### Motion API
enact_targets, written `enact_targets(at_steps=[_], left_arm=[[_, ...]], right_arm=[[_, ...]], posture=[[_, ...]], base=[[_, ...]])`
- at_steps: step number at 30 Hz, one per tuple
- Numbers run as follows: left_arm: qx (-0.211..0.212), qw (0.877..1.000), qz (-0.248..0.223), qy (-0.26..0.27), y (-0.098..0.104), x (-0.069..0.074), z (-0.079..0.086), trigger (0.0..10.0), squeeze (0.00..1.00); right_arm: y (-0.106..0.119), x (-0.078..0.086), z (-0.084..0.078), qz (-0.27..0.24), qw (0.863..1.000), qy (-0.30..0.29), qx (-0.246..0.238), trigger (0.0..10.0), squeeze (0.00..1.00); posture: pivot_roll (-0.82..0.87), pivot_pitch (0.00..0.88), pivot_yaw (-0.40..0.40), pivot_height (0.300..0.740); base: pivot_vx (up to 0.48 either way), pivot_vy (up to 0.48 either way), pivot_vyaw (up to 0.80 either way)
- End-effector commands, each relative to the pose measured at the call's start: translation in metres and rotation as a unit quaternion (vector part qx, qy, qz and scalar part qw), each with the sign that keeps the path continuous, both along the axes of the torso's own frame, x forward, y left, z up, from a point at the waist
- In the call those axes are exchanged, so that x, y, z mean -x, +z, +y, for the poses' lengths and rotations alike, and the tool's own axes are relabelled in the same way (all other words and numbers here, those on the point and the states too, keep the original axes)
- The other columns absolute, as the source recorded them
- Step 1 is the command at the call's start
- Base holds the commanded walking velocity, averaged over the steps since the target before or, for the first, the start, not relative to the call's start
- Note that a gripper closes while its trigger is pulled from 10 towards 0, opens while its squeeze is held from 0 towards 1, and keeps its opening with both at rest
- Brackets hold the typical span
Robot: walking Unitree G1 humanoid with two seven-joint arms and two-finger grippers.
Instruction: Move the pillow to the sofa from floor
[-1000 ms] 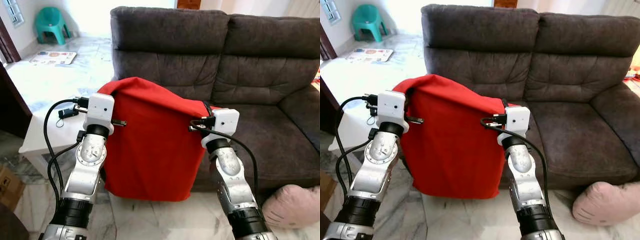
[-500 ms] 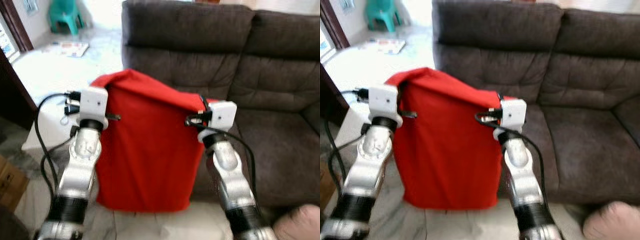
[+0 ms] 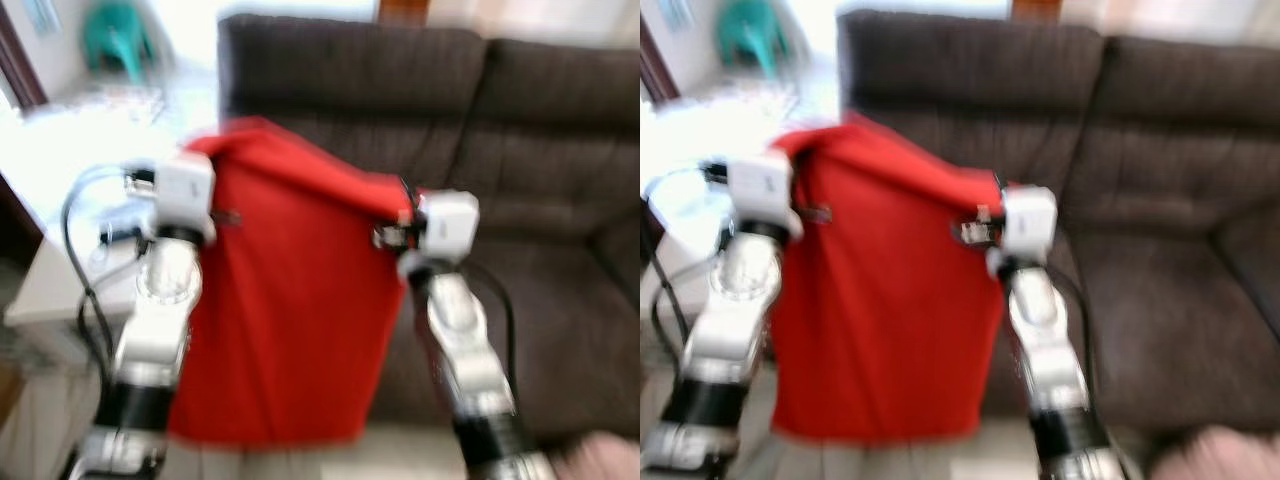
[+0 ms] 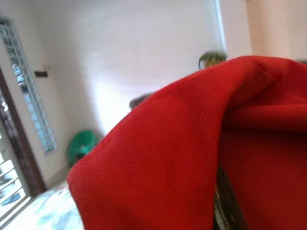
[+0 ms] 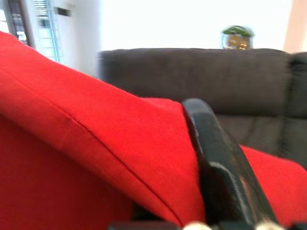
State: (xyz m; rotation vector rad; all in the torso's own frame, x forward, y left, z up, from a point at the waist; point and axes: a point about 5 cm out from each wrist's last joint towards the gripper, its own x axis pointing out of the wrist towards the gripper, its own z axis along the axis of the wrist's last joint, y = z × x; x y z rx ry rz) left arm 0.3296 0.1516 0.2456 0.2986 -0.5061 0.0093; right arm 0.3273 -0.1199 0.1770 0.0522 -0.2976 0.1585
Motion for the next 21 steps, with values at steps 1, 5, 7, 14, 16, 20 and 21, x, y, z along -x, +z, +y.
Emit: enact_targets(at_steps=[1, 5, 7, 14, 16, 20, 21], left_arm=[[0.012, 0.997, -0.065, 0.029, 0.035, 0.006, 0.017, 10.0, 0.00], [0.007, 0.997, -0.077, 0.028, 0.046, 0.006, 0.017, 10.0, 0.00], [0.007, 0.996, -0.079, 0.028, 0.047, 0.006, 0.017, 10.0, 0.00], [0.011, 0.996, -0.083, 0.030, 0.055, 0.004, 0.020, 10.0, 0.00], [0.011, 0.996, -0.083, 0.031, 0.056, 0.004, 0.020, 10.0, 0.00], [0.010, 0.997, -0.078, 0.027, 0.055, 0.003, 0.018, 10.0, 0.00], [0.010, 0.997, -0.077, 0.026, 0.055, 0.003, 0.018, 10.0, 0.00]], right_arm=[[0.039, 0.001, -0.006, -0.077, 0.997, -0.015, -0.025, 10.0, 0.00], [0.053, 0.002, -0.004, -0.100, 0.995, -0.012, -0.030, 10.0, 0.00], [0.055, 0.003, -0.004, -0.103, 0.994, -0.012, -0.030, 10.0, 0.00], [0.064, 0.003, -0.004, -0.112, 0.993, -0.010, -0.037, 10.0, 0.00], [0.064, 0.004, -0.004, -0.112, 0.993, -0.010, -0.037, 10.0, 0.00], [0.062, 0.004, -0.004, -0.106, 0.994, -0.011, -0.038, 10.0, 0.00], [0.062, 0.004, -0.004, -0.105, 0.994, -0.011, -0.038, 10.0, 0.00]], posture=[[0.09, 0.000, -0.075, 0.740], [0.09, 0.000, -0.077, 0.740], [0.09, 0.000, -0.078, 0.740], [0.09, 0.000, -0.081, 0.740], [0.09, 0.000, -0.081, 0.740], [0.09, 0.000, -0.080, 0.740], [0.09, 0.000, -0.080, 0.740]], base=[[0.326, 0.000, 0.00], [0.322, 0.000, 0.00], [0.322, 0.000, 0.00], [0.324, 0.000, 0.00], [0.322, 0.000, 0.00], [0.326, 0.000, 0.00], [0.326, 0.000, 0.00]])
